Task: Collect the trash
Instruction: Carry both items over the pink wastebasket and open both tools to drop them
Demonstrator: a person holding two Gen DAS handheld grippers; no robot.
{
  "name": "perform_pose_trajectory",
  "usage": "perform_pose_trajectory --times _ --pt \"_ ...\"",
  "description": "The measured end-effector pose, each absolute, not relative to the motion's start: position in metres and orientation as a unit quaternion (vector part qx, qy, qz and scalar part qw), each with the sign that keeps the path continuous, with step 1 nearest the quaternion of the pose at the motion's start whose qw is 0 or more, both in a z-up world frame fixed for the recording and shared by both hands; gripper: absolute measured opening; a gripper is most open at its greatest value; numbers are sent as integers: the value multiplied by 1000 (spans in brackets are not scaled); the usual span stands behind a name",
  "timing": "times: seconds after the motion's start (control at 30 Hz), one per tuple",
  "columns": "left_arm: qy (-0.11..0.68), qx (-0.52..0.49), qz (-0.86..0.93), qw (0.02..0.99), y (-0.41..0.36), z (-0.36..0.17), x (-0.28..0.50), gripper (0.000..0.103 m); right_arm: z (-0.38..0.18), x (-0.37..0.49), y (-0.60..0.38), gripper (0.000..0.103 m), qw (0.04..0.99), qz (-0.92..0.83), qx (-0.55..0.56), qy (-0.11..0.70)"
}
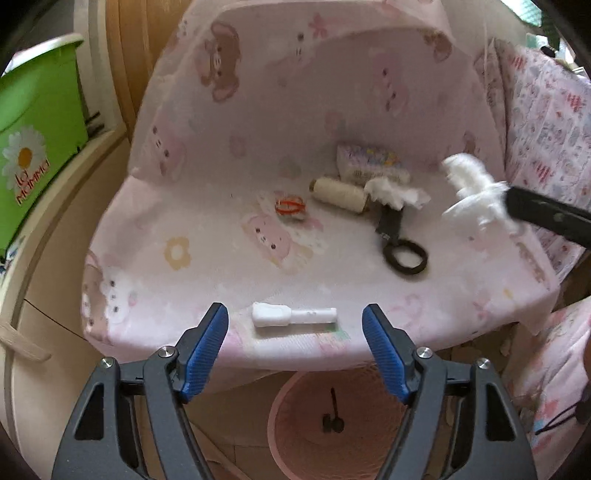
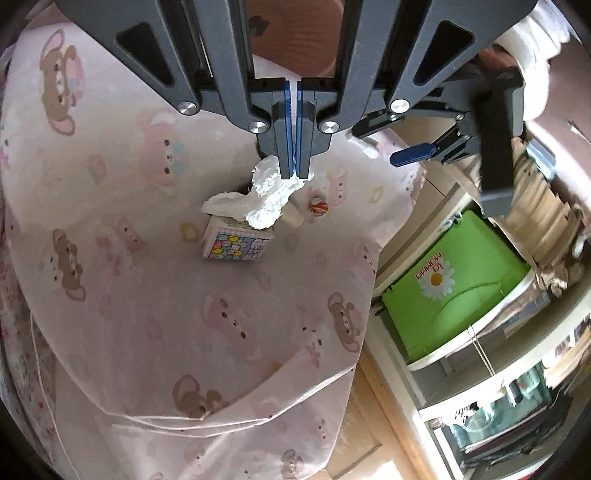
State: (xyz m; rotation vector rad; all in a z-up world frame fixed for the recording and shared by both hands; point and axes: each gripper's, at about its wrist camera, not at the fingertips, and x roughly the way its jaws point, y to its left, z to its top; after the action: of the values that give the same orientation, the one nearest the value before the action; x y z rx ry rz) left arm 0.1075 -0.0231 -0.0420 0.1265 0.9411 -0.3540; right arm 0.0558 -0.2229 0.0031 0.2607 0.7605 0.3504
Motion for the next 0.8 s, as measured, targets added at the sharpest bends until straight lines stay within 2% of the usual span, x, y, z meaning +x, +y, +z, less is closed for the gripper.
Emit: perform_pose_trajectory --times 0.1,0.13,0.17,0.43,0.8 --pt "461 54 -171 869 -24 -52 111 69 3 53 -224 2 907 163 114 370" --pt "460 57 -172 869 -26 -52 111 63 4 52 -224 2 908 162 111 371" --pt "458 65 -174 869 -27 -51 110 49 4 51 -224 2 909 161 107 370" --pt "438 21 -158 885 -9 -31 101 49 6 42 -224 2 910 159 98 371" --pt "399 10 -169 901 -10 8 38 50 15 -4 -191 2 897 217 57 380"
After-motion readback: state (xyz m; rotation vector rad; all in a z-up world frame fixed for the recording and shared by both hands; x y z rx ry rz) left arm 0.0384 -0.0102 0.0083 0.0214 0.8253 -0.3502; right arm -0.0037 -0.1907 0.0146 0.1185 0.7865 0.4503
